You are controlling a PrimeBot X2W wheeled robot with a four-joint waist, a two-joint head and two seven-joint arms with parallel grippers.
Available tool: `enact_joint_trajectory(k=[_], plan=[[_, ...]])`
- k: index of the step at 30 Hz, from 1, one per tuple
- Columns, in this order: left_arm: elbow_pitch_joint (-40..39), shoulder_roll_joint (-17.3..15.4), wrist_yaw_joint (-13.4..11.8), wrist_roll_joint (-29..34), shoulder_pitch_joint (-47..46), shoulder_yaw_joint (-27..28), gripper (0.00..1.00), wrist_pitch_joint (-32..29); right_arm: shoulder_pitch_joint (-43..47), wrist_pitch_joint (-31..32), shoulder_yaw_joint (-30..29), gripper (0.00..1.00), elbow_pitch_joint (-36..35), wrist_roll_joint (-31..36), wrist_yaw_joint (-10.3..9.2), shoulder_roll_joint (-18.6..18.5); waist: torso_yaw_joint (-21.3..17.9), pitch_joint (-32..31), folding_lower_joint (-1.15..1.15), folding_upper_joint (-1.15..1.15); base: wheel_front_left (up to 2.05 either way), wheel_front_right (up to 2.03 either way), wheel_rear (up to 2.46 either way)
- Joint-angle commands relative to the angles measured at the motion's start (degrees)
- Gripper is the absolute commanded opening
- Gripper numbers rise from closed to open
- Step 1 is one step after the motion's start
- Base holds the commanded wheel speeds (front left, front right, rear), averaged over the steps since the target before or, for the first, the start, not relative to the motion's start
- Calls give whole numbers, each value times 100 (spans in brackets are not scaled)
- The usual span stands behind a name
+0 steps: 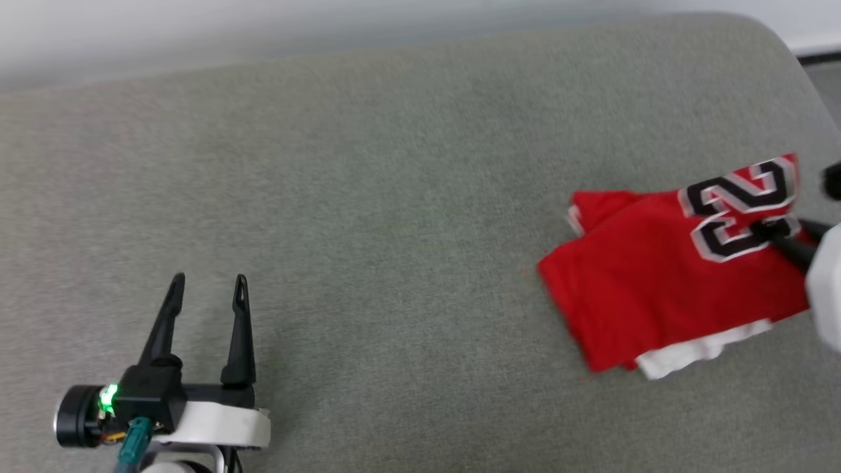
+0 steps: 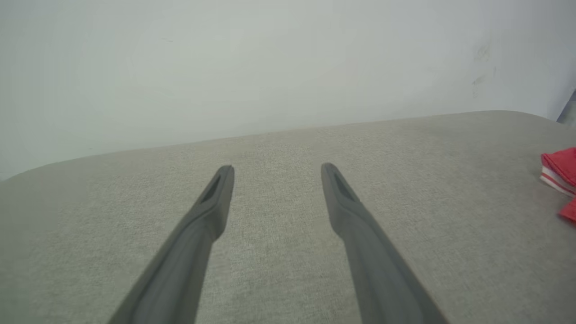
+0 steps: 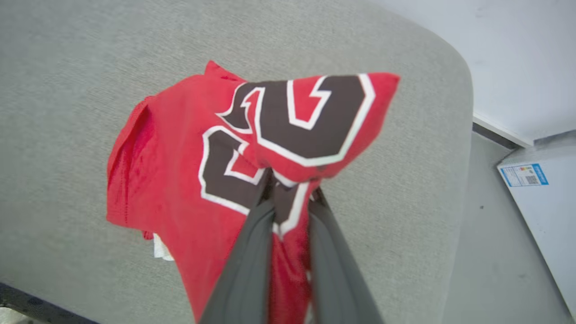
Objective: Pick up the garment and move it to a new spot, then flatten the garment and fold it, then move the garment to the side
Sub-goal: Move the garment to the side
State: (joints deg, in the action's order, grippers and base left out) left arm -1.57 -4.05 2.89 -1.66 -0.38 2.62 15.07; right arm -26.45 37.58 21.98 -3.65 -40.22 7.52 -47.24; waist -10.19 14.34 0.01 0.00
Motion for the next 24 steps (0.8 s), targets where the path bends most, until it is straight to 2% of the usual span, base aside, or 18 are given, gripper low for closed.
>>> enact_joint_trajectory(k=[1, 7, 10, 13, 20, 24], plan=[[-33, -78, 32, 58, -118, 20, 100, 12, -83, -76, -119, 0, 112, 96, -8, -82, -276, 368, -1, 0, 0, 0, 0], [-119, -292, 160, 126, -423, -28, 100, 12, -251, -247, -806, 0, 899, 600, -7, -57, -389, 864, -1, 0, 0, 0, 0], [-214, -399, 201, 135, -541, -15, 100, 12, -383, -291, -1231, 0, 1274, 819, -6, 114, -408, 1118, -1, 0, 0, 0, 0], [-298, -491, 213, 115, -640, 32, 100, 12, -524, -336, -1590, 0, 1536, 1211, -9, 118, -417, 1379, -1, 0, 0, 0, 0], [-439, -655, 240, 82, -745, 157, 100, 12, -844, -518, -2394, 0, 2049, 1916, -8, 396, -414, 1867, -1, 0, 0, 0, 0], [-427, -703, 238, 66, -783, 198, 100, 4, -946, -634, -2625, 0, 2302, 2309, -8, 619, -409, 1951, -1, 0, 0, 0, 0]])
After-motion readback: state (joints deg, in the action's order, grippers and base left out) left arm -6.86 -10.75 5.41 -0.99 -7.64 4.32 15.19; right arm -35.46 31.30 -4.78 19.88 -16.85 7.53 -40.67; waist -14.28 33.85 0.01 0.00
